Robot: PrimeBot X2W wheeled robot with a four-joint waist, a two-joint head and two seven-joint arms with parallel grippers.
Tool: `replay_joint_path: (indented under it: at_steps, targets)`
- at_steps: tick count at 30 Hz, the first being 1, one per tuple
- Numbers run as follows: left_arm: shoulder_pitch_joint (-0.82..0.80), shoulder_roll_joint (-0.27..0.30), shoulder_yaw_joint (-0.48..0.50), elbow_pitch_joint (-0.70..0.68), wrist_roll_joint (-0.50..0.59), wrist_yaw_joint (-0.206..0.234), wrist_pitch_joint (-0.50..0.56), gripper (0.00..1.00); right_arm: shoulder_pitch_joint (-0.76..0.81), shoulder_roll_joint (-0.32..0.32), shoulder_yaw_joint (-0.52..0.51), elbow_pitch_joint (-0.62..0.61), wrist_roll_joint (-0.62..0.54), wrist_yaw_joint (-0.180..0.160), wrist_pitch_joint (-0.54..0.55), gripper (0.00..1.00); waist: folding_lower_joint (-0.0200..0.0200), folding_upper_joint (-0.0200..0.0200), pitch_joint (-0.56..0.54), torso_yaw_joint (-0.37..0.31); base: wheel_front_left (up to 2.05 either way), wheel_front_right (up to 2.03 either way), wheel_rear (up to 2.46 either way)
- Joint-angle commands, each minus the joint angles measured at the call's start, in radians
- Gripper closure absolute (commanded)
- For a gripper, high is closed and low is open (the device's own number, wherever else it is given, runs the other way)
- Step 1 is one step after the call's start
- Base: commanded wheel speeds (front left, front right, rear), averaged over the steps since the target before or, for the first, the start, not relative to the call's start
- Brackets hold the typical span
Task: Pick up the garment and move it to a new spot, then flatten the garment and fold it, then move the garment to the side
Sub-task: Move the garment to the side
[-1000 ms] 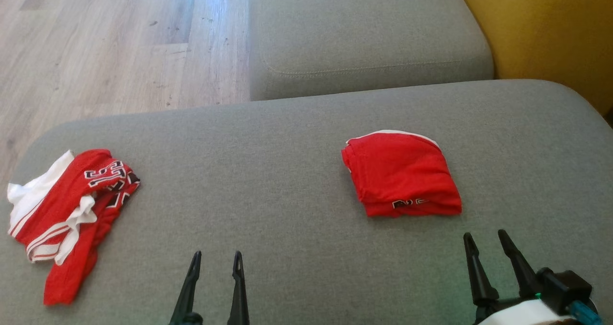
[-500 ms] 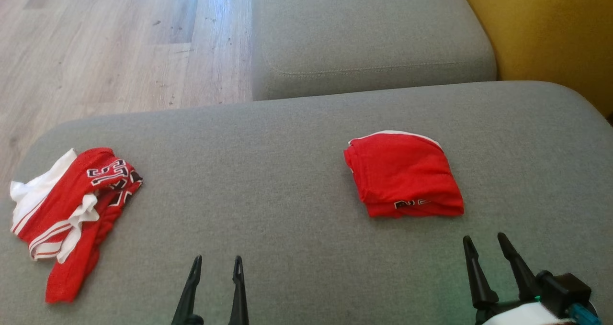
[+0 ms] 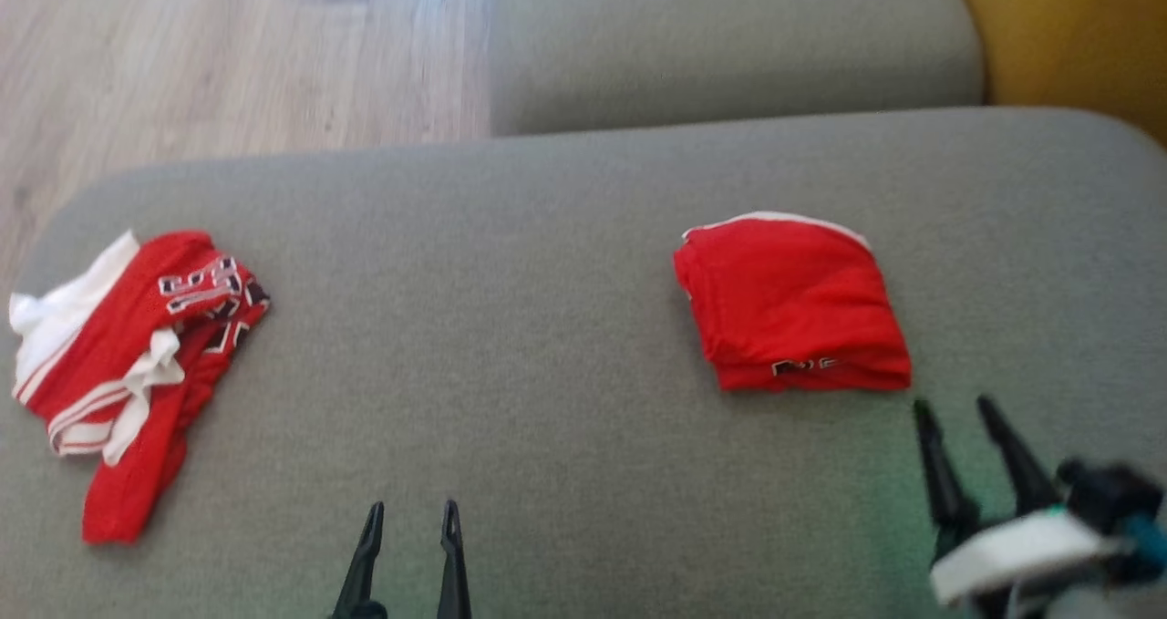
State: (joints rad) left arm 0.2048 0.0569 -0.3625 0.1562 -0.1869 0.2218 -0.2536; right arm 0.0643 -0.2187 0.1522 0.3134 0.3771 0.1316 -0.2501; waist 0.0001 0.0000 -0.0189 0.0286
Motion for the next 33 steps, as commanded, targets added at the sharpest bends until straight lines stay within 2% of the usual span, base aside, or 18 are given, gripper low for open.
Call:
replay_joint_path:
  at_steps: [1,8,13,17,23,24,25,26,27,28,33]
  targets:
    - [-0.064,-0.007,0.018,-0.03,-0.004,0.008,-0.008,0.0,-0.081,-0.041,0.02,-0.011,0.038,-0.001,0.008,0.0,-0.0001,0.0,0.038,0.015,0.0,0.0,0.0]
    - [-0.147,-0.007,-0.016,-0.03,-0.005,0.017,-0.008,0.0,-0.307,-0.174,0.035,0.079,0.312,-0.001,0.22,0.0,-0.0001,0.0,0.151,0.058,0.0,0.0,0.0]
    - [-0.197,-0.007,-0.048,-0.021,-0.015,0.024,-0.008,0.0,-0.413,-0.247,0.066,0.154,0.461,-0.001,0.38,0.0,-0.0001,0.0,0.202,0.085,0.0,0.0,0.0]
    - [-0.223,-0.007,-0.068,-0.012,-0.021,0.031,-0.008,0.0,-0.46,-0.266,0.092,0.214,0.538,-0.001,0.451,0.0,-0.0001,0.0,0.224,0.098,0.0,0.0,0.0]
    - [-0.252,-0.007,-0.084,-0.004,-0.028,0.039,-0.008,0.0,-0.506,-0.26,0.125,0.304,0.627,-0.001,0.48,0.0,-0.0001,0.0,0.25,0.104,0.0,0.0,0.0]
    - [-0.257,-0.007,-0.086,-0.004,-0.028,0.04,-0.008,0.0,-0.511,-0.257,0.133,0.312,0.643,-0.001,0.487,0.21,-0.0001,0.0,0.254,0.105,0.0,0.0,0.0]
    - [-0.261,-0.007,-0.087,-0.003,-0.028,0.041,-0.008,0.0,-0.517,-0.255,0.138,0.315,0.663,-0.001,0.491,0.5,-0.0001,0.0,0.259,0.104,0.0,0.0,0.0]
    - [-0.265,-0.007,-0.088,-0.003,-0.028,0.042,-0.008,0.0,-0.522,-0.254,0.142,0.318,0.681,-0.001,0.491,0.65,-0.0001,0.0,0.263,0.103,0.0,0.0,0.0]
    - [-0.269,-0.007,-0.088,-0.004,-0.028,0.043,-0.008,0.0,-0.527,-0.254,0.148,0.318,0.696,-0.001,0.493,0.89,-0.0001,0.0,0.267,0.101,0.0,0.0,0.0]
    - [-0.273,-0.007,-0.088,-0.005,-0.028,0.043,-0.008,0.0,-0.531,-0.256,0.16,0.311,0.71,-0.001,0.498,1.0,-0.0001,0.0,0.272,0.098,0.0,0.0,0.0]
    - [-0.286,-0.007,-0.091,-0.003,-0.03,0.041,-0.008,0.0,-0.542,-0.292,0.22,0.275,0.754,-0.001,0.507,1.0,-0.0001,0.0,0.288,0.078,0.0,0.0,0.0]
